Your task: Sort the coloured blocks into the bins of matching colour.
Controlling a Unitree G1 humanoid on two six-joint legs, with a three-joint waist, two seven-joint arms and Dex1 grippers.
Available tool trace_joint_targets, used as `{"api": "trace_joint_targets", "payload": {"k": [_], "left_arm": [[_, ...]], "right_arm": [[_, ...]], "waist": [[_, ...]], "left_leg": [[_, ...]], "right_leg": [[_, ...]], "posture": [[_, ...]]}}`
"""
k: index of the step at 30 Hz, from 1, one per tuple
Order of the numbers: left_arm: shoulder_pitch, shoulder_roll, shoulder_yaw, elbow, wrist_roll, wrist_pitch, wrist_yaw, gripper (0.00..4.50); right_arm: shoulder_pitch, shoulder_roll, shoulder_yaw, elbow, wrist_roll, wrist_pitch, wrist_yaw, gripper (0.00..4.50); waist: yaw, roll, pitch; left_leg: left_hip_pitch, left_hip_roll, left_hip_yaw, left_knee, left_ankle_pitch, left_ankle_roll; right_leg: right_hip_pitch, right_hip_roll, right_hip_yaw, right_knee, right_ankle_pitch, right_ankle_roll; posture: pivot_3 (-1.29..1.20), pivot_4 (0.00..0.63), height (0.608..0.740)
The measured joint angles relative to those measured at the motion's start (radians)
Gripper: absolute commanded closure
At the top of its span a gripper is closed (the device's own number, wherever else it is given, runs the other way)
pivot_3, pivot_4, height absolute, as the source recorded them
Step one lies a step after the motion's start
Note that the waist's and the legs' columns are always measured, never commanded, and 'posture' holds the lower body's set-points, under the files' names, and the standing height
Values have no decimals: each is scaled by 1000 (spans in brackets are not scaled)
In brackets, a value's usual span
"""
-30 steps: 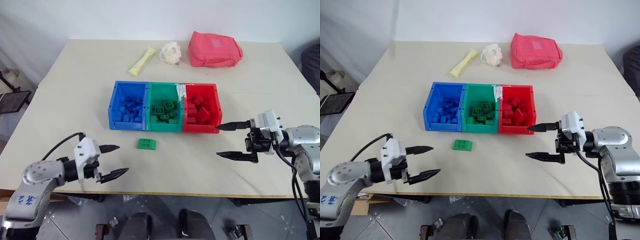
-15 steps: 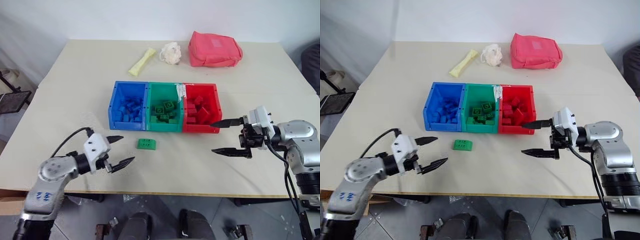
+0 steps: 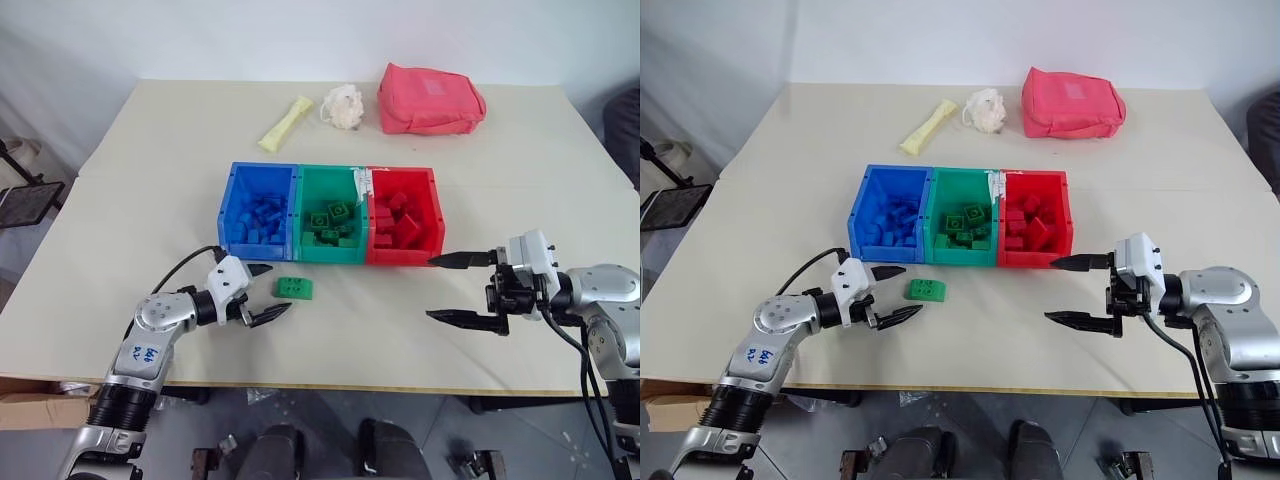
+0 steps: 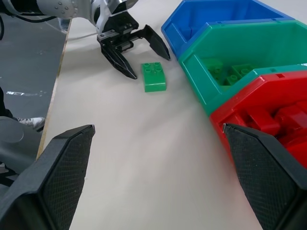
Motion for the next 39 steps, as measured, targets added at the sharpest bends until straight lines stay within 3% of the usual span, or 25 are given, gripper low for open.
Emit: {"api": "trace_joint_targets", "payload": {"k": [4, 5, 7, 15, 21, 25, 30, 35, 39], "left_arm": [[-35, -24, -36, 31, 0, -6, -39, 33], [-37, -25, -43, 31, -1, -9, -48, 208], [-37, -29, -51, 30, -3, -13, -61, 632], [-26, -34, -63, 0, -18, 16, -75, 3035], [-23, -41, -74, -37, -18, 59, -71, 3021], [-44, -96, -86, -149, -32, 134, -28, 3021], [-174, -137, -51, -209, -53, 194, 57, 3021], [-334, -167, -21, -106, -40, 209, 146, 3021], [-421, -179, -31, 88, -4, 165, 151, 1708]], "right_arm": [[22, -2, -20, -25, 2, 8, -13, 0], [23, -3, -22, -29, 3, 9, -16, 0], [26, -6, -24, -34, 3, 11, -20, 0], [28, -6, -24, -40, 3, 11, -33, 0], [30, -6, -25, -40, 3, 11, -42, 0], [51, -6, -45, -59, 20, 13, -71, 0], [51, -1, -103, -95, 57, 28, -131, 0], [44, 13, -119, -119, 84, 50, -199, 0], [41, 26, -137, -139, 90, 50, -240, 0]], "waist": [[3, 0, 0], [3, 0, 0], [3, 0, 0], [1, 0, 0], [0, 0, 0], [4, 0, 0], [4, 0, 0], [4, 0, 0], [4, -1, 0]], "left_leg": [[0, 0, 0, 0, 0, 0], [0, 0, 0, 0, 0, 0], [0, 0, 0, 0, 0, 0], [0, 0, 0, 0, 0, 0], [0, 0, 0, 0, 0, 0], [-1, 0, -1, 1, 0, 0], [-1, 0, 0, 1, 0, 0], [-1, 0, 1, 1, 0, 0], [-1, 0, 2, 1, 0, 1]], "right_leg": [[0, 0, 0, 0, 0, 0], [0, 0, 0, 0, 0, 0], [0, 0, 0, 0, 0, 0], [0, 0, 0, 0, 0, 0], [0, 0, 1, 0, 0, 0], [0, 0, 2, 0, 0, 0], [0, 0, 1, 0, 0, 0], [0, 1, -1, 1, 0, 0], [-1, 2, -3, 1, 0, 1]], "posture": [[0, 150, 740], [0, 150, 740], [0, 150, 740], [0, 150, 740], [0, 150, 740], [0, 150, 740], [0, 150, 740], [0, 150, 740], [0, 150, 740]]}}
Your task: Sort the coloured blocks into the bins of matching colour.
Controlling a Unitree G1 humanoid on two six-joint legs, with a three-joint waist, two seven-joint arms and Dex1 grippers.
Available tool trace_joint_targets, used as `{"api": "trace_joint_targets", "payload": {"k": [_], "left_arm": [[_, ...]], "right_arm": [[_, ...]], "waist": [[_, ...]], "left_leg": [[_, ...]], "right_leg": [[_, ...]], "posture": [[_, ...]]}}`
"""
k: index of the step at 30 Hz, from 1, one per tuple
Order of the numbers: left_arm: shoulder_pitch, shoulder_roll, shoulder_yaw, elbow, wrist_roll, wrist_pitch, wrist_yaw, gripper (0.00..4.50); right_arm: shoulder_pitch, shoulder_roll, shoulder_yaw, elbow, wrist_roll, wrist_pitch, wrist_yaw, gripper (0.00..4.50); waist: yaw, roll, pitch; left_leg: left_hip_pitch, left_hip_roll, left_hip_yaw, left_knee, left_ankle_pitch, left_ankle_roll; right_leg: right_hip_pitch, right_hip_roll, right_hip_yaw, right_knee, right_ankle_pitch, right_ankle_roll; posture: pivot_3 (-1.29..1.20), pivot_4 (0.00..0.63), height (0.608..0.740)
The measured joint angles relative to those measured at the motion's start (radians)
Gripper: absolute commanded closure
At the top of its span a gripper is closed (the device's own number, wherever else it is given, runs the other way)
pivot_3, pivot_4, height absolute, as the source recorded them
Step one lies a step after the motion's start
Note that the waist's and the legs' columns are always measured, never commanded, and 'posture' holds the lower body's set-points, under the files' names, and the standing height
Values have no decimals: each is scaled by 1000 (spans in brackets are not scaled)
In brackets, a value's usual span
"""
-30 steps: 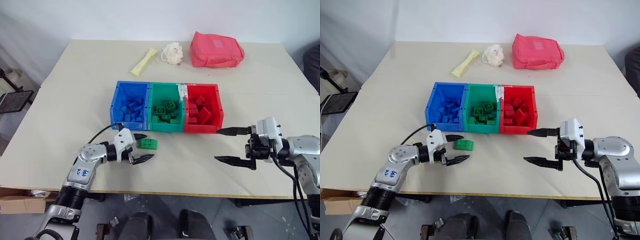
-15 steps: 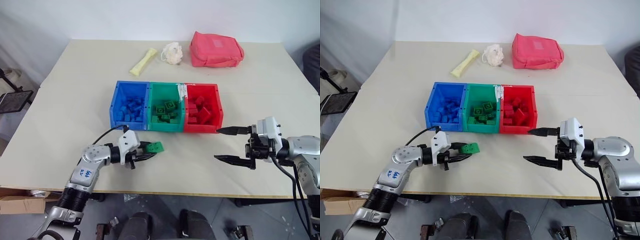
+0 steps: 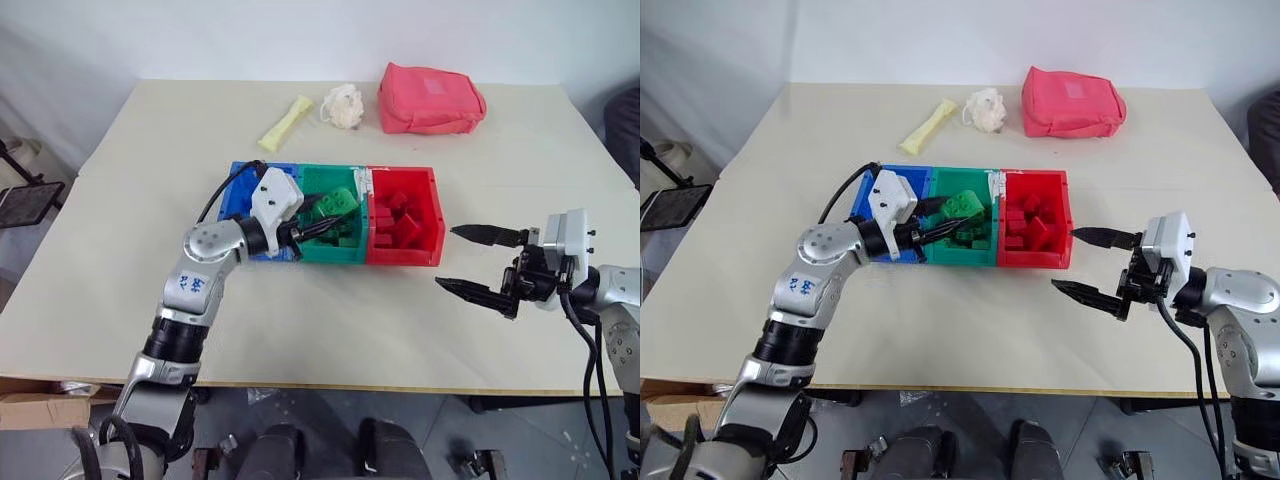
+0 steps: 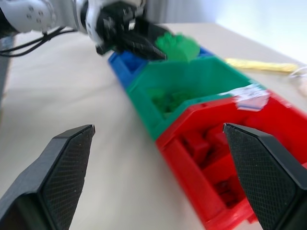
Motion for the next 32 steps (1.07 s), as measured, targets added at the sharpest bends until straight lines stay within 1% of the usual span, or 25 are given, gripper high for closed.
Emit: {"api": "trace_joint_targets", "payload": {"k": [3, 5, 6, 9, 13, 17, 20, 21, 25, 29, 32], "left_arm": [[-34, -6, -3, 70, 4, -12, -19, 772], [-37, -2, -2, 72, 4, -16, -33, 164], [-36, 1, -2, 72, 4, -19, -41, 7], [-34, 22, 0, 65, 1, -22, -68, 7], [58, 81, 53, -73, -88, -22, -154, 7], [185, 192, 112, -235, -193, 85, -224, 7], [311, 280, 176, -312, -243, 124, -261, 7], [387, 315, 228, -332, -258, 110, -276, 7], [531, 391, 375, -334, -270, 100, -272, 7], [570, 394, 436, -324, -273, 63, -259, 7], [602, 394, 469, -289, -273, 43, -251, 7]], "right_arm": [[-1, 5, 0, -17, 8, 1, -20, 0], [-5, 5, 0, -22, 11, 2, -32, 0], [-11, 5, 0, -22, 11, 3, -37, 0], [-35, 5, 0, -20, 12, 4, -41, 0], [-88, 4, 10, 27, 8, 0, -16, 0], [-133, -14, 47, 110, -27, -14, 54, 0], [-175, -32, 87, 198, -66, -49, 122, 0], [-205, -42, 108, 254, -88, -75, 159, 0], [-265, -64, 135, 446, -163, -159, 247, 0], [-313, -64, 165, 543, -205, -216, 294, 0], [-323, -64, 169, 610, -234, -250, 312, 0]], "waist": [[0, -1, 0], [-1, -1, 0], [-2, -1, 0], [-6, -1, 0], [-14, -1, 0], [-16, -1, 0], [-16, -1, 1], [-21, -1, 1], [-12, -1, 1], [-12, -1, 1], [-15, -1, 1]], "left_leg": [[0, 0, 0, 0, 0, 0], [0, 0, 0, 0, 0, 0], [0, 0, 0, 0, 0, 0], [0, 0, 0, 0, 0, 0], [0, 1, 0, -1, 0, 0], [0, 2, 0, -1, 0, 0], [0, 2, -1, -1, 0, 0], [0, 2, 0, -1, 0, 0], [0, 1, -3, -1, 0, 0], [-1, 0, -3, -1, 0, 0], [-1, 2, -3, -1, -1, -1]], "right_leg": [[0, 0, 0, 0, 0, 0], [0, 0, 0, 0, 0, 0], [0, 0, 0, 0, 0, 0], [0, 0, 0, 0, 0, 0], [-1, 0, 1, 0, 0, 0], [-1, 0, 4, 0, 0, 0], [0, -1, 6, -1, 0, 0], [-1, -2, 7, -2, 0, 0], [0, -3, 6, -3, 0, 0], [1, -3, 6, -3, 0, 0], [0, -3, 6, -3, 0, 0]], "posture": [[0, 150, 740], [0, 150, 740], [0, 150, 740], [0, 150, 740], [0, 150, 740], [0, 150, 740], [0, 150, 740], [0, 150, 740], [0, 150, 740], [0, 150, 740], [0, 150, 740]]}}
